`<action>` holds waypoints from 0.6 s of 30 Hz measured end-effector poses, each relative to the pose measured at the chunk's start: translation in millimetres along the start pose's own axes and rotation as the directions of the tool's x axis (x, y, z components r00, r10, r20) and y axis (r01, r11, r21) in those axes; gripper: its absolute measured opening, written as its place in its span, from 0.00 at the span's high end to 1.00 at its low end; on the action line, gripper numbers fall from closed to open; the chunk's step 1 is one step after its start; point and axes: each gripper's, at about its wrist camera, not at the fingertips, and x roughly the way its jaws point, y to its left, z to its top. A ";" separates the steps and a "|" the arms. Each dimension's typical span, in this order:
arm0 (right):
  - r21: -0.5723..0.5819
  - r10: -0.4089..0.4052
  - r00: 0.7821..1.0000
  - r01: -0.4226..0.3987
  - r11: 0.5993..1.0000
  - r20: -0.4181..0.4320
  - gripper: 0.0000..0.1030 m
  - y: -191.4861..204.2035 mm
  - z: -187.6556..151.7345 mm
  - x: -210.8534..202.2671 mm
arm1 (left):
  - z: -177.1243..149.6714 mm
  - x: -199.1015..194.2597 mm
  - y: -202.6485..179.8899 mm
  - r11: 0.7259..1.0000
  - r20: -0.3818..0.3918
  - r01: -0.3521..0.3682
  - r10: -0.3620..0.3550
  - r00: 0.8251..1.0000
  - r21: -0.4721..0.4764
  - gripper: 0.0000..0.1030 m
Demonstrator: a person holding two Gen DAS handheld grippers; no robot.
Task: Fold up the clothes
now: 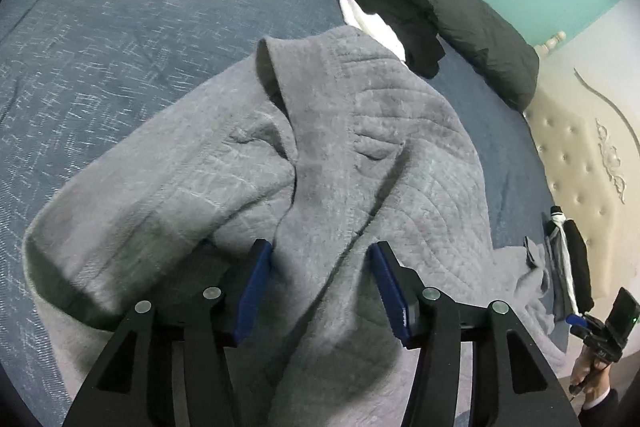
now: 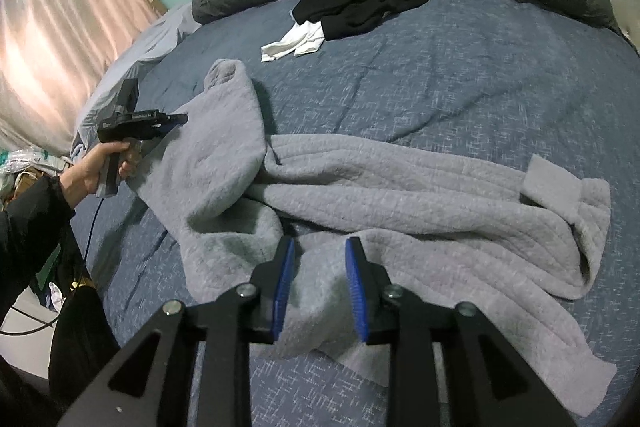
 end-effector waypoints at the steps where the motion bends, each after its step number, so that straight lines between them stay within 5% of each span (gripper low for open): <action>1: 0.001 0.002 1.000 -0.003 1.000 0.002 0.75 0.6 -0.1 0.4 | -1.4 1.9 -2.5 1.000 -0.007 -0.005 0.005 1.000 0.019 0.46; 3: 0.000 0.003 1.000 -0.003 1.000 0.001 0.75 2.0 0.4 1.4 | -4.2 4.8 -7.1 0.998 -0.018 -0.020 0.021 1.000 0.055 0.50; 8: 0.000 0.003 1.000 -0.003 1.000 -0.004 0.75 6.5 0.4 4.0 | -8.0 0.3 -9.4 0.997 -0.014 -0.021 0.022 1.000 0.074 0.85; 18: -0.022 0.003 1.000 -0.003 1.000 -0.005 0.75 20.0 0.2 2.5 | -12.6 -65.5 -13.5 0.993 0.077 0.073 -0.081 0.994 0.095 0.92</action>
